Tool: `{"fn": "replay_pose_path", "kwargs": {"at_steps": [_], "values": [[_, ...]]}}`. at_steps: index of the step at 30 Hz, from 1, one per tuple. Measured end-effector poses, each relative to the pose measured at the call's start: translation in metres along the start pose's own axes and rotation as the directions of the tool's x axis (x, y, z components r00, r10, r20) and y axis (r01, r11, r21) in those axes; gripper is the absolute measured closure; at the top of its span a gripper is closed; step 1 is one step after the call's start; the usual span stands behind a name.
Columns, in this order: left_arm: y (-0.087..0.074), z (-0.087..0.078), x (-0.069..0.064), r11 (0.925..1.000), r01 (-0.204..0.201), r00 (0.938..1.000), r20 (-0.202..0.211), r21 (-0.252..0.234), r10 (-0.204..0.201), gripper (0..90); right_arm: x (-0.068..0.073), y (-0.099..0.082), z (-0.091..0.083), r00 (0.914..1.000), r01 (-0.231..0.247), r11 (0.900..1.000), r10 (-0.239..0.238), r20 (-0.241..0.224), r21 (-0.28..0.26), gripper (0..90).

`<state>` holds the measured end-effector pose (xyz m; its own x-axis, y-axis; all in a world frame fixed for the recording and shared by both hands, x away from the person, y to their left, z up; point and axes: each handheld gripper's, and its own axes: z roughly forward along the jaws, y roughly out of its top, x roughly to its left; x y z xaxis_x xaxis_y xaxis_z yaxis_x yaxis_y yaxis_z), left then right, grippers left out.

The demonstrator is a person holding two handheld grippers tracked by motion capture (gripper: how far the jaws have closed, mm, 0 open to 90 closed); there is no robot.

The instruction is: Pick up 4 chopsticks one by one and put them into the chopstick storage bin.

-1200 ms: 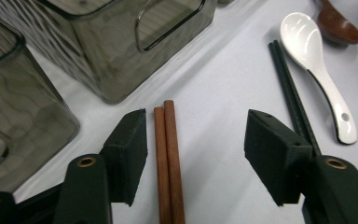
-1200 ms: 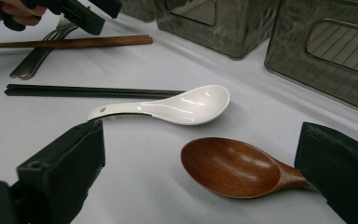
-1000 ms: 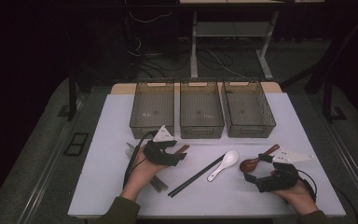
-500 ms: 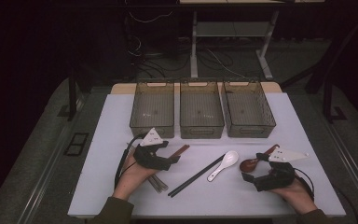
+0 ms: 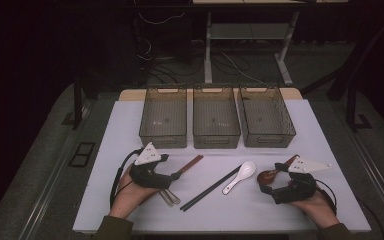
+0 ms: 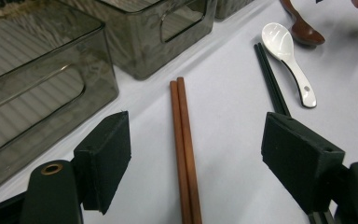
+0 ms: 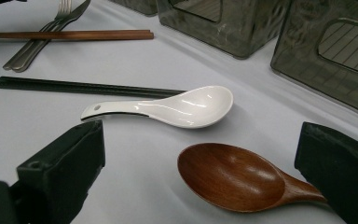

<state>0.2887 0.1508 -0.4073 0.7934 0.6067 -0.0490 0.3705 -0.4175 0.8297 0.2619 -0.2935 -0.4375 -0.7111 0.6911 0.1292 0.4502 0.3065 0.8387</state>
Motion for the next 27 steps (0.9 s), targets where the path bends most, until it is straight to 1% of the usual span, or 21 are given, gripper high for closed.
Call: {"fn": "replay_pose_path", "kwargs": {"at_steps": [5,6,9,12,15,18,22,25,26,27], "values": [[-0.008,-0.012,0.001,1.0,-0.007,0.9997,-0.022,-0.007,0.007,22.9,0.0,0.0,0.001,1.0,-0.003,1.0,0.003,-0.004,-0.002,1.5],[-0.009,-0.013,0.001,1.0,-0.002,0.9997,-0.026,-0.008,0.002,22.9,-0.001,0.001,0.001,1.0,-0.004,1.0,0.004,-0.005,-0.002,1.5],[-0.012,-0.017,0.0,0.9999,-0.008,0.9994,-0.035,-0.012,0.007,23.8,0.0,0.001,0.001,1.0,-0.003,1.0,0.003,-0.009,-0.005,1.5],[-0.015,-0.018,-0.004,0.9997,-0.023,0.9988,-0.044,0.0,0.023,24.6,0.0,0.0,0.001,0.9999,0.004,0.9999,-0.004,-0.009,-0.011,1.5],[-0.018,-0.016,-0.007,0.9991,-0.033,0.9984,-0.046,0.026,0.034,26.9,0.001,0.0,-0.002,1.0,0.001,0.9999,-0.001,-0.008,-0.016,1.5],[-0.018,-0.014,-0.008,0.9975,-0.053,0.9972,-0.05,0.047,0.055,29.3,0.002,0.0,-0.003,0.9999,0.006,0.9998,-0.006,-0.012,-0.021,1.5],[-0.019,-0.017,-0.008,0.9982,-0.043,0.9976,-0.052,0.042,0.045,34.8,0.002,0.0,-0.003,0.9999,0.007,0.9997,-0.007,-0.014,-0.025,1.5],[-0.02,-0.02,-0.005,0.9993,-0.022,0.9989,-0.042,0.028,0.023,42.2,0.002,0.001,-0.003,0.9999,0.007,0.9997,-0.007,-0.012,-0.025,1.5],[-0.02,-0.021,-0.004,0.9994,-0.023,0.999,-0.038,0.028,0.024,45.6,0.002,0.001,-0.002,0.9999,0.006,0.9997,-0.007,-0.013,-0.023,1.5],[-0.02,-0.022,-0.003,0.9996,-0.012,0.9993,-0.036,0.025,0.013,48.7,0.002,0.001,-0.002,0.9999,0.007,0.9997,-0.007,-0.01,-0.021,1.5]]}}
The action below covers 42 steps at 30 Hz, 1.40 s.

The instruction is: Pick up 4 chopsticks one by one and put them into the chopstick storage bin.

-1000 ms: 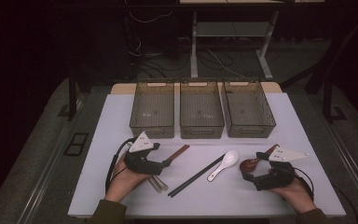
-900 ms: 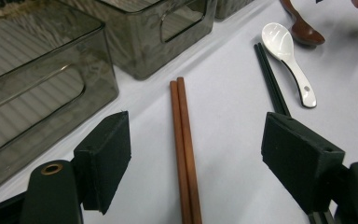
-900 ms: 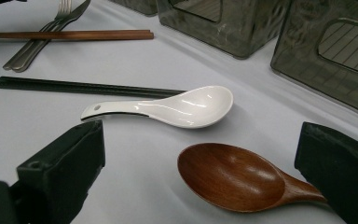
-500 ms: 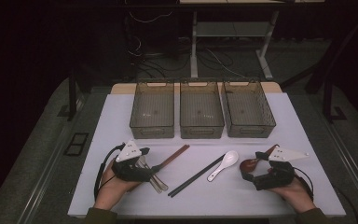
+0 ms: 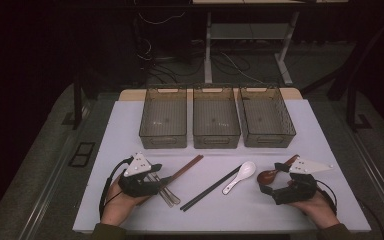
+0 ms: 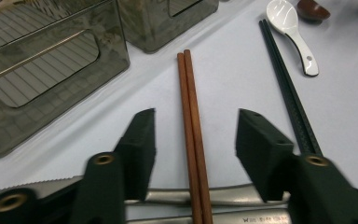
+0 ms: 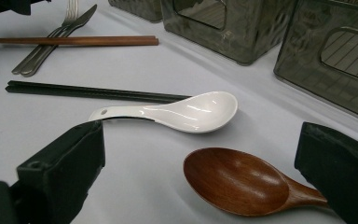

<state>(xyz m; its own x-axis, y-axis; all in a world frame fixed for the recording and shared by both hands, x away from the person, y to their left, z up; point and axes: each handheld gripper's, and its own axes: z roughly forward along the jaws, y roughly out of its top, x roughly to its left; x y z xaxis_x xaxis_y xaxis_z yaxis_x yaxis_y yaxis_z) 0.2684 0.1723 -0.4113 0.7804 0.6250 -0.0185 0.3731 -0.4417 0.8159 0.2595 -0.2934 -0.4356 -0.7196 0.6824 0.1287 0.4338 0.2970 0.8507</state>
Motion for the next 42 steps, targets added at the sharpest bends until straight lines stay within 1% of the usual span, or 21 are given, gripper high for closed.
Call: {"fn": "replay_pose_path", "kwargs": {"at_steps": [1,2,5,8,9,13,16,23,29,31,36,38,40,42], "values": [[0.0,0.0,0.001,1.0,0.008,0.9999,0.008,-0.005,-0.008,54.3,0.0,0.0,0.0,1.0,0.0,1.0,0.0,0.001,0.0,1.5],[-0.001,-0.001,0.002,0.9999,0.01,0.9999,0.01,-0.001,-0.01,54.3,0.0,0.0,0.0,1.0,0.0,1.0,0.0,0.001,0.0,1.5],[-0.001,-0.002,0.004,0.9997,0.022,0.9996,0.017,0.006,-0.023,61.2,0.001,0.0,0.0,1.0,-0.003,1.0,0.003,0.001,0.003,1.5],[-0.001,-0.002,0.006,0.9994,0.033,0.9991,0.026,0.008,-0.033,66.0,0.001,0.0,-0.001,1.0,0.003,1.0,-0.003,0.002,0.001,1.5],[-0.002,-0.003,0.006,0.9993,0.035,0.9989,0.031,0.01,-0.035,69.1,0.001,-0.001,-0.001,1.0,0.006,1.0,-0.006,0.003,0.001,1.5],[-0.003,-0.004,0.01,0.9984,0.052,0.9976,0.044,0.023,-0.053,72.6,0.001,-0.001,-0.001,1.0,0.004,1.0,-0.004,0.003,0.003,1.5],[-0.003,-0.004,0.011,0.9977,0.062,0.997,0.044,0.027,-0.063,74.3,0.001,-0.001,-0.001,1.0,0.004,1.0,-0.004,0.005,0.002,1.5],[-0.003,-0.002,0.011,0.9968,0.066,0.9961,0.056,0.045,-0.068,78.1,0.001,-0.001,-0.002,1.0,0.006,1.0,-0.006,0.004,-0.001,1.5],[-0.005,0.004,0.011,0.9944,0.071,0.9954,0.059,0.078,-0.076,78.7,0.002,-0.001,-0.001,1.0,0.009,1.0,-0.009,0.001,0.002,1.5],[-0.006,0.005,0.011,0.9929,0.075,0.9957,0.048,0.092,-0.08,79.6,0.002,-0.001,-0.001,1.0,0.009,1.0,-0.009,0.001,0.003,1.5],[-0.01,0.01,0.013,0.9897,0.081,0.9946,0.056,0.118,-0.088,79.9,0.002,-0.001,-0.001,1.0,0.008,1.0,-0.008,0.001,0.005,1.5],[-0.011,0.011,0.014,0.9879,0.075,0.995,0.055,0.136,-0.083,79.9,0.002,-0.001,-0.001,1.0,0.008,1.0,-0.008,0.0,0.005,1.5],[-0.013,0.012,0.015,0.9862,0.078,0.995,0.051,0.146,-0.086,79.9,0.002,-0.001,-0.001,1.0,0.007,1.0,-0.007,0.0,0.004,1.5],[-0.014,0.014,0.015,0.9849,0.078,0.9944,0.058,0.155,-0.088,79.9,0.002,-0.001,-0.001,1.0,0.008,1.0,-0.008,0.0,0.005,1.5]]}}
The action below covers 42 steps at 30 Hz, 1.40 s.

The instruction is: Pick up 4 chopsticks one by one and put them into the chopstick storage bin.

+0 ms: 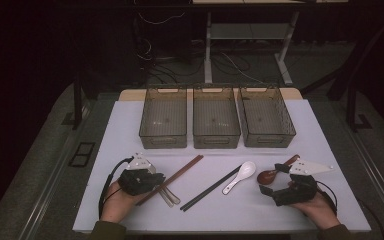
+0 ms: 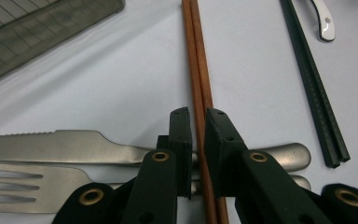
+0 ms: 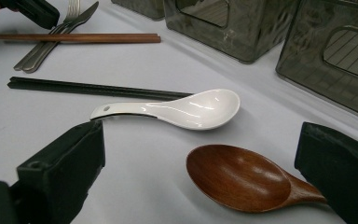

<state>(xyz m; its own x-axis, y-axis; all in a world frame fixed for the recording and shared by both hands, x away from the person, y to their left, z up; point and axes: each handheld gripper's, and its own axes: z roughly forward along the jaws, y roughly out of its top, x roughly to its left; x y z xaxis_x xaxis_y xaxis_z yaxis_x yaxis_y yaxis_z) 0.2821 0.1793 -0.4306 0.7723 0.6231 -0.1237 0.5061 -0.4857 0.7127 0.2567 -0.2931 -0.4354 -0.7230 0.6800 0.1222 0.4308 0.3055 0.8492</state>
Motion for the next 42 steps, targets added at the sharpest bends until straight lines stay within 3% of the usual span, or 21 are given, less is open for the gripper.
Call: {"fn": "replay_pose_path", "kwargs": {"at_steps": [13,23,42], "values": [[-0.001,0.004,0.0,0.9996,-0.011,0.9998,0.015,0.025,0.011,79.8,0.0,0.0,0.0,1.0,0.0,1.0,0.0,0.0,0.001,1.5],[0.003,0.011,-0.001,0.9989,-0.027,0.9996,-0.006,0.037,0.027,79.8,0.0,0.0,0.0,1.0,0.001,1.0,-0.001,0.0,0.002,1.5],[0.006,0.024,0.004,0.9984,-0.006,0.9995,-0.031,0.055,0.008,80.0,0.0,0.0,-0.001,1.0,0.002,1.0,-0.002,0.0,0.001,1.5]]}}
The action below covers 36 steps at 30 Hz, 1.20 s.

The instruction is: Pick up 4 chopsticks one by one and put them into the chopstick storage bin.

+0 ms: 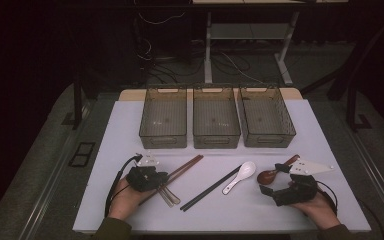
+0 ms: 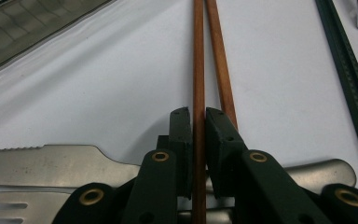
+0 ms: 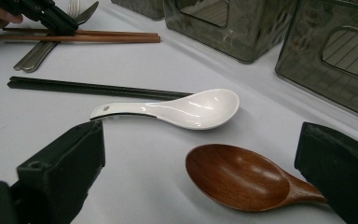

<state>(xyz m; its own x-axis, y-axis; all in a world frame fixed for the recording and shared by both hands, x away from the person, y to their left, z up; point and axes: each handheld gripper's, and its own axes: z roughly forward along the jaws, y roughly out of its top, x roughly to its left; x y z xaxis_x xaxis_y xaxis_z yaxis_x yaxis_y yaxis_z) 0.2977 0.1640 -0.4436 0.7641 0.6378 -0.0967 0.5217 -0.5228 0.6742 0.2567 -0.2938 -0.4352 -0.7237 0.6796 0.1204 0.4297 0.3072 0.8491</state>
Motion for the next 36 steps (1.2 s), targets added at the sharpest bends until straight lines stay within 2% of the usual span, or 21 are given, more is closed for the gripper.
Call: {"fn": "replay_pose_path", "kwargs": {"at_steps": [15,21,29,36], "values": [[0.003,-0.001,-0.001,0.9999,0.002,1.0,-0.004,0.01,-0.002,83.4,0.0,0.0,0.0,1.0,0.001,1.0,-0.001,-0.003,-0.001,1.5],[0.006,-0.002,-0.003,0.9997,-0.02,0.9998,0.003,0.012,0.02,83.6,0.0,0.0,0.001,1.0,-0.002,1.0,0.002,-0.005,0.001,1.5],[0.009,-0.009,-0.005,0.9997,-0.024,0.9997,-0.005,-0.004,0.024,83.6,-0.002,0.0,0.001,0.9999,-0.005,1.0,0.005,-0.009,-0.002,1.5],[0.014,-0.014,-0.009,0.9985,-0.055,0.9985,0.006,-0.009,0.055,83.6,-0.001,0.0,-0.001,0.9998,-0.009,0.9999,0.009,-0.017,-0.011,1.5]]}}
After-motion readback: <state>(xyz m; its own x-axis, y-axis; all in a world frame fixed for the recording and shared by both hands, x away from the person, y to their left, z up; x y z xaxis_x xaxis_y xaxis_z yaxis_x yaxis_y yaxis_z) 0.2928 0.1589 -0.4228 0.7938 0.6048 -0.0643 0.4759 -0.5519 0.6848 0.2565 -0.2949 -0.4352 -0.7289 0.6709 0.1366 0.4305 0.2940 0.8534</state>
